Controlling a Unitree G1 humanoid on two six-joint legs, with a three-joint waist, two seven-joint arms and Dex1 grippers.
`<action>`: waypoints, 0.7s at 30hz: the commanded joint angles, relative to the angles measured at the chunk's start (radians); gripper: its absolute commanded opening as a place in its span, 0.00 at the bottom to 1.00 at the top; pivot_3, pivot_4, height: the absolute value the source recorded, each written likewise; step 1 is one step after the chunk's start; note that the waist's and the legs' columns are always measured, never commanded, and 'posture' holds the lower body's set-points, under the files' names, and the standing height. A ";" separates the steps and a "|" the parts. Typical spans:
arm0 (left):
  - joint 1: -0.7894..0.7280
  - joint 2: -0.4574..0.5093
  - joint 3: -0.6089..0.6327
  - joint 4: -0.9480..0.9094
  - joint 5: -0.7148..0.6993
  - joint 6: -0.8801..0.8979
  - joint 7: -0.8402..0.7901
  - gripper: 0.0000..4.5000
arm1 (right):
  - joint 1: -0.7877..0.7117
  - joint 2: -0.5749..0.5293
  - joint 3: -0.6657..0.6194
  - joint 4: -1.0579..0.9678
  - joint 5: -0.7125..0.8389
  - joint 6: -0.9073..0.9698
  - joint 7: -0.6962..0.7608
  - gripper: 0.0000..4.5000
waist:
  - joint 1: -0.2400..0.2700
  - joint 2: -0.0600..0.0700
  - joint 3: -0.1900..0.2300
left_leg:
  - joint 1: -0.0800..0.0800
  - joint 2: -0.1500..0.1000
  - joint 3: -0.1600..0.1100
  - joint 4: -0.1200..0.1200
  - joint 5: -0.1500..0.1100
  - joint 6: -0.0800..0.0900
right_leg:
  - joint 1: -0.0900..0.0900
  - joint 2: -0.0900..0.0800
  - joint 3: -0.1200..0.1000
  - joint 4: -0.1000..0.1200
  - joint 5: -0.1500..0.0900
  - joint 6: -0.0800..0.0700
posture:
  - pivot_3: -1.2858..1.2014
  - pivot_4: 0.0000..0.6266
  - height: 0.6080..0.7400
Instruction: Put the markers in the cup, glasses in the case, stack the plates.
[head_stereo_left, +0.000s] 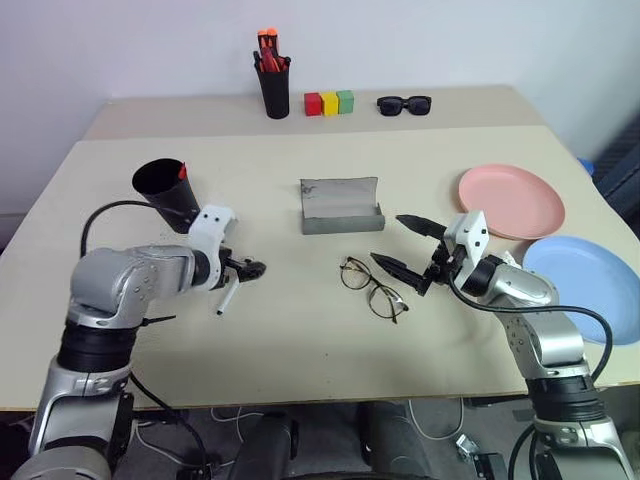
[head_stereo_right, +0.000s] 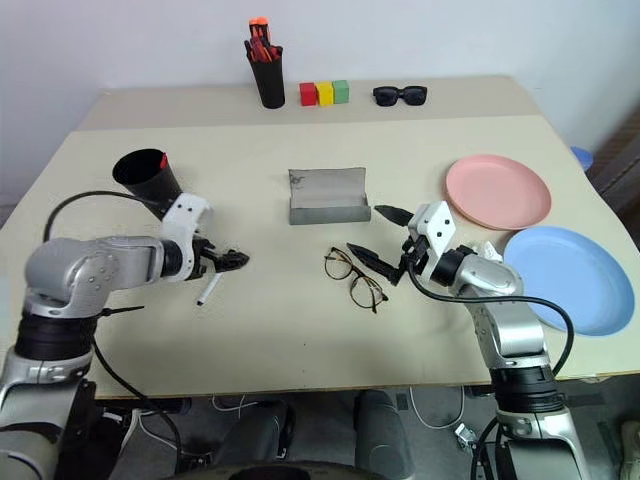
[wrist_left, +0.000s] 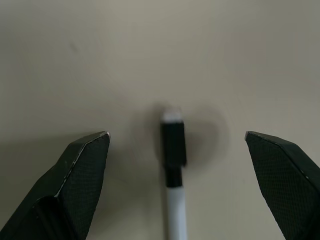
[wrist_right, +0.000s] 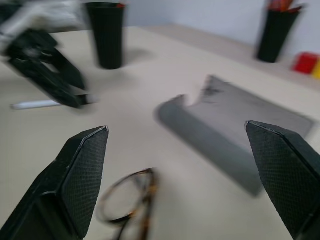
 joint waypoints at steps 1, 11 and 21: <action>-0.068 0.004 0.022 0.007 0.009 0.040 -0.019 0.99 | 0.030 -0.052 -0.029 -0.093 0.093 0.043 0.081 1.00 | -0.002 0.000 0.000 | 0.000 0.000 0.000 0.000 0.000 0.000 | 0.000 0.000 0.000 -0.001 0.000 0.000 | 0.52 0.24 1.00; -0.086 -0.089 -0.002 0.023 0.053 0.099 -0.012 0.99 | 0.111 -0.102 -0.050 -0.164 0.103 0.019 0.111 1.00 | -0.003 0.000 0.000 | 0.000 0.000 0.001 0.000 0.000 0.000 | 0.000 0.000 0.000 -0.001 0.000 0.000 | 0.52 0.24 1.00; -0.104 -0.057 0.018 -0.010 0.082 0.156 -0.011 0.99 | 0.122 -0.080 -0.031 -0.148 0.084 0.007 0.065 1.00 | -0.007 0.000 0.000 | 0.001 0.000 0.001 0.000 0.000 -0.001 | 0.001 0.000 0.000 0.000 0.000 0.000 | 0.52 0.24 1.00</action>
